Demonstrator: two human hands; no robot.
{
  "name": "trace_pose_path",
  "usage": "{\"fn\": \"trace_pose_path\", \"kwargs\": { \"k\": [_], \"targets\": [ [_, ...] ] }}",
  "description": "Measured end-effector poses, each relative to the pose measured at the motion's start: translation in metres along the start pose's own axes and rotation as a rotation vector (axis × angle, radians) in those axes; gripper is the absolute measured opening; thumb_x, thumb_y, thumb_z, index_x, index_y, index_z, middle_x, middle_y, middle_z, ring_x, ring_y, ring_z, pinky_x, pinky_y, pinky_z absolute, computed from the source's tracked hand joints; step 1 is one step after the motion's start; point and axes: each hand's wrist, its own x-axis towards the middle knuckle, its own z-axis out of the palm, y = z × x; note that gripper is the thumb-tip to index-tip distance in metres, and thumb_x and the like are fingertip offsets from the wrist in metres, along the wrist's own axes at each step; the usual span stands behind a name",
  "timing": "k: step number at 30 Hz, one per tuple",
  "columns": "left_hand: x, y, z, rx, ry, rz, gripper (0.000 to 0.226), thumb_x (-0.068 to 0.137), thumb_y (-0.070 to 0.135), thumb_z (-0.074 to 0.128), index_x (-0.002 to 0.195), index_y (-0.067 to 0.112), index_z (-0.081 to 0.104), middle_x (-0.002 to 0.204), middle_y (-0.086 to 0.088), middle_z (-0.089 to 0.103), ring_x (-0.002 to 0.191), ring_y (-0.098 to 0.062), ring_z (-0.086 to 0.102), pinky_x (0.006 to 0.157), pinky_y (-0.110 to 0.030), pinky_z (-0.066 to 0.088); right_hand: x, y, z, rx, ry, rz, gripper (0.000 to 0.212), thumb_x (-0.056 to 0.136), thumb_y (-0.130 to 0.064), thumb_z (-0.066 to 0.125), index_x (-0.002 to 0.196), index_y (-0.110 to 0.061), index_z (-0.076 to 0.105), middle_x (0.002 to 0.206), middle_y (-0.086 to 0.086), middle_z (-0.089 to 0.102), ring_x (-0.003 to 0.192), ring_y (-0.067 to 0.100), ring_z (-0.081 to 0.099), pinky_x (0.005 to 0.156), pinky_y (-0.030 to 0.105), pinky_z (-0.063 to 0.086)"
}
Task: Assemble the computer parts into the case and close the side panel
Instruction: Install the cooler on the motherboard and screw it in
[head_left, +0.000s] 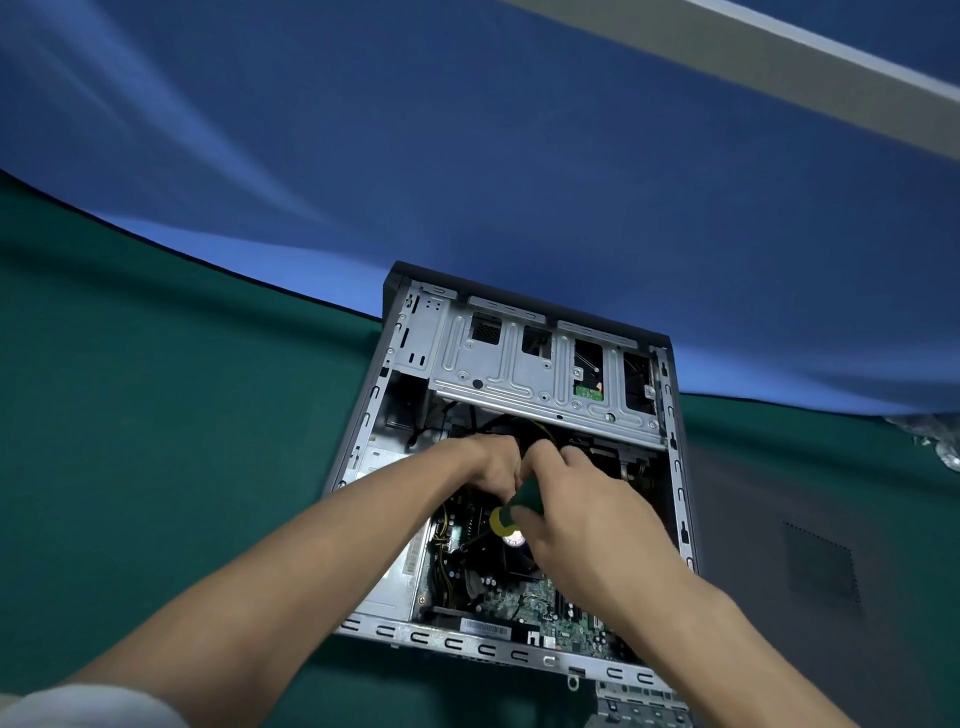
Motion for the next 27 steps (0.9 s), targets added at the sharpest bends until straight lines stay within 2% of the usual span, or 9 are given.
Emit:
{"fn": "trace_pose_path", "kwargs": {
  "k": [3,5,9,12,14,18,22,24,27],
  "targets": [
    [0.001,-0.001,-0.001,0.009,-0.01,0.008,0.022,0.077,0.009,0.065,0.09,-0.008,0.061,0.042,0.011,0.044,0.046,-0.009,0.034,0.048,-0.022,0.029,0.004,0.0,0.0,-0.11,0.039,0.054,0.036,0.097,-0.053,0.036,0.1,-0.017,0.039,0.099,0.004,0.062,0.089,0.027,0.062,0.061,0.032,0.032],
    [0.002,-0.001,-0.001,0.0,-0.033,0.013,0.027,0.077,0.012,0.069,0.094,-0.008,0.062,0.049,0.006,0.052,0.047,-0.008,0.037,0.049,-0.022,0.032,0.005,0.003,-0.001,-0.154,0.019,0.083,0.042,0.097,-0.057,0.031,0.101,-0.017,0.041,0.099,0.004,0.063,0.089,0.028,0.062,0.06,0.032,0.033],
    [0.0,0.002,-0.001,0.026,-0.008,0.022,0.008,0.08,0.015,0.066,0.079,0.007,0.065,0.066,0.0,0.05,0.059,-0.012,0.041,0.056,-0.025,0.036,0.001,0.004,-0.006,-0.045,-0.019,0.018,0.032,0.094,-0.043,0.047,0.115,-0.024,0.031,0.107,-0.001,0.051,0.076,0.026,0.053,0.059,0.034,0.034],
    [-0.007,0.004,-0.004,0.046,-0.026,-0.024,0.03,0.081,0.008,0.058,0.059,0.012,0.038,0.058,0.0,0.035,0.051,-0.014,0.029,0.049,-0.026,0.027,-0.002,-0.002,-0.003,-0.05,0.029,-0.034,0.033,0.094,-0.035,0.05,0.12,-0.02,0.036,0.104,-0.002,0.052,0.078,0.024,0.052,0.063,0.032,0.032],
    [-0.013,0.008,-0.008,0.053,-0.028,-0.042,0.035,0.082,0.006,0.054,0.058,0.015,0.03,0.057,-0.001,0.03,0.05,-0.014,0.025,0.048,-0.025,0.024,0.002,-0.006,-0.003,-0.086,0.027,-0.02,0.036,0.094,-0.034,0.05,0.122,-0.015,0.039,0.103,0.0,0.056,0.077,0.024,0.047,0.064,0.032,0.031],
    [-0.022,0.013,-0.011,0.068,-0.021,-0.061,0.034,0.089,0.006,0.047,0.062,0.016,0.028,0.062,0.0,0.034,0.053,-0.011,0.029,0.049,-0.022,0.026,0.011,-0.011,-0.006,-0.154,-0.01,0.0,0.042,0.096,-0.047,0.045,0.119,-0.012,0.045,0.102,0.004,0.063,0.093,0.026,0.059,0.062,0.032,0.029],
    [-0.032,0.018,-0.015,0.091,-0.035,-0.014,0.028,0.092,0.01,0.046,0.067,0.014,0.034,0.068,0.003,0.035,0.056,-0.005,0.03,0.035,-0.007,0.03,0.007,-0.011,-0.008,-0.011,-0.071,0.005,0.04,0.095,-0.036,0.048,0.125,-0.022,0.028,0.11,0.002,0.048,0.08,0.028,0.053,0.062,0.033,0.034],
    [-0.035,0.02,-0.016,0.106,-0.041,-0.01,0.026,0.093,0.008,0.044,0.069,0.011,0.034,0.067,0.002,0.031,0.055,-0.006,0.027,0.034,-0.009,0.028,0.002,-0.01,-0.006,0.021,-0.032,-0.015,0.037,0.095,-0.03,0.05,0.123,-0.024,0.027,0.113,0.001,0.047,0.074,0.026,0.049,0.06,0.033,0.033],
    [-0.032,0.017,-0.015,0.11,-0.049,-0.054,0.032,0.085,0.004,0.05,0.06,0.012,0.033,0.061,-0.001,0.034,0.052,-0.012,0.03,0.045,-0.019,0.028,0.0,-0.01,-0.001,-0.04,0.035,-0.001,0.031,0.097,-0.042,0.045,0.115,-0.018,0.036,0.103,0.001,0.055,0.076,0.023,0.051,0.061,0.032,0.032]
  ]
}}
